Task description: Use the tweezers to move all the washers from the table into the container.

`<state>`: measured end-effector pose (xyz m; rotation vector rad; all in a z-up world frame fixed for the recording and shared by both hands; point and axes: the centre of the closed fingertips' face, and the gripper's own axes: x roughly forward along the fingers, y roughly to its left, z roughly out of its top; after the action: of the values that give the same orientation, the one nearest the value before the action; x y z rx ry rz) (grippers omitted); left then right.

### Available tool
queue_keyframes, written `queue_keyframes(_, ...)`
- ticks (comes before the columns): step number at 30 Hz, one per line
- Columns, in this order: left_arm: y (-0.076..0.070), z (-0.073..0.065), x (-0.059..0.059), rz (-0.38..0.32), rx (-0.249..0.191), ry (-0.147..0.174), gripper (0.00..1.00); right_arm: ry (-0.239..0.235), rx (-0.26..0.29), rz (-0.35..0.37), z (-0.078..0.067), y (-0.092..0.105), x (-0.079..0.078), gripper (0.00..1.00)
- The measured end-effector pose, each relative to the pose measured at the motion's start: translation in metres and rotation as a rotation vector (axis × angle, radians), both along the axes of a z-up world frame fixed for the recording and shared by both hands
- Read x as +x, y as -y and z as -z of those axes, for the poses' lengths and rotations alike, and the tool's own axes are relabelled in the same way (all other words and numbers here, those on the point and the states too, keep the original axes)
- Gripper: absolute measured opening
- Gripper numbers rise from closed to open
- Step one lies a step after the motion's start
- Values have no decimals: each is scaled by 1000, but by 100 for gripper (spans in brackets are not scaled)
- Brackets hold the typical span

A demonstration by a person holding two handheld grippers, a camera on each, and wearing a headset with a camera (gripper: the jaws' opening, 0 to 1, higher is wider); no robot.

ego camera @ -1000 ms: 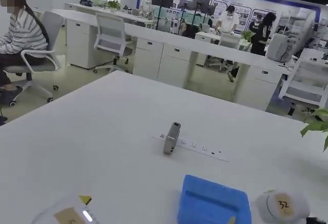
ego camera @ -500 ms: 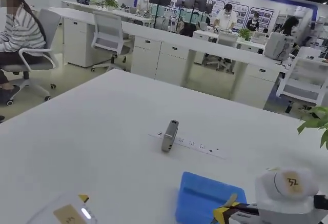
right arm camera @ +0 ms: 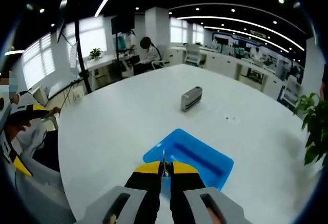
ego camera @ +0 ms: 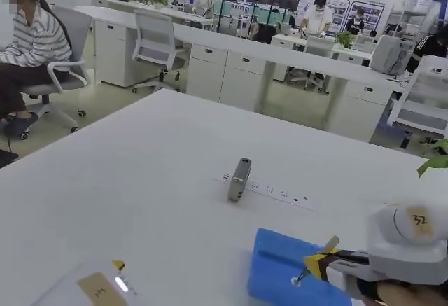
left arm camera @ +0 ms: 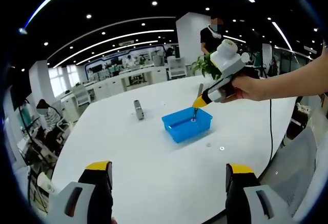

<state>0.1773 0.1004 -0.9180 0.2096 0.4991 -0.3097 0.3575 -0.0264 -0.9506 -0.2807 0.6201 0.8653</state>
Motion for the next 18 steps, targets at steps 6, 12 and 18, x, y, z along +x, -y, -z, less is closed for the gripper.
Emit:
queue_keyframes(6,-2,3,1,-7,-1,-9,94,14,2,17,-2,-2,15,1)
queue_keyframes(12,-3,4,3,-11,2,-16,94,-5,-6,21,8,-4,21,1)
queue_keyframes(18,-4,8,3,-17,0,-27,94,-22,-48,16,29,-4,26,1)
